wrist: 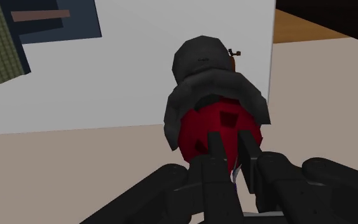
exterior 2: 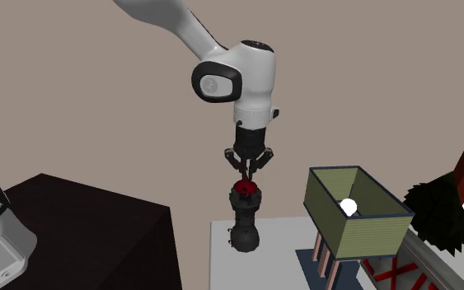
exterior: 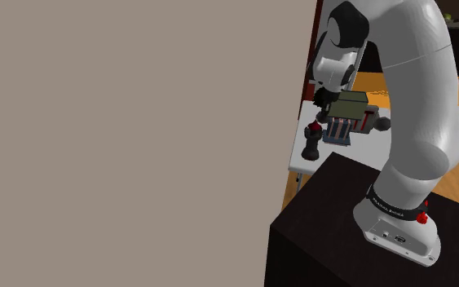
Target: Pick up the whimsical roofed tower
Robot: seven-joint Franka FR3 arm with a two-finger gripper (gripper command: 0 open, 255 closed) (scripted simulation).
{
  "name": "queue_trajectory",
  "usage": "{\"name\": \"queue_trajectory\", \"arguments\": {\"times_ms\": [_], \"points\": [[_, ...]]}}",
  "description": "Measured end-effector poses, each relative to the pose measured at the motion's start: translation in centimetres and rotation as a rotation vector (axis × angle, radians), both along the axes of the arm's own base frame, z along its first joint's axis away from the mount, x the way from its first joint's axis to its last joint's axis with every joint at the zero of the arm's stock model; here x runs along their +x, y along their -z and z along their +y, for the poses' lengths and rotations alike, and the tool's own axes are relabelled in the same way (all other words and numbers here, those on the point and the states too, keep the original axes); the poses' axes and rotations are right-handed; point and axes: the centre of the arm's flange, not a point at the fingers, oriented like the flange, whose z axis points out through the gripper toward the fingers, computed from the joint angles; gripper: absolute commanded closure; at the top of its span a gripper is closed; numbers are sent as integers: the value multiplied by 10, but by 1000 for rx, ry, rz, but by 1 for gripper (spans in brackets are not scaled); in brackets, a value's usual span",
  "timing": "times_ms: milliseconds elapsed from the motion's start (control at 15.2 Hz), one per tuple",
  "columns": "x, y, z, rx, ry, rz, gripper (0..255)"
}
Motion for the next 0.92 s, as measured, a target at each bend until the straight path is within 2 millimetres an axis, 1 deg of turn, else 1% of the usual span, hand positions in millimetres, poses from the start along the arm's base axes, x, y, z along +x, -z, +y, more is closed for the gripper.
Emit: {"name": "queue_trajectory", "arguments": {"times_ms": [924], "points": [[0, -71, 1, 0, 0, 0, 255]]}}
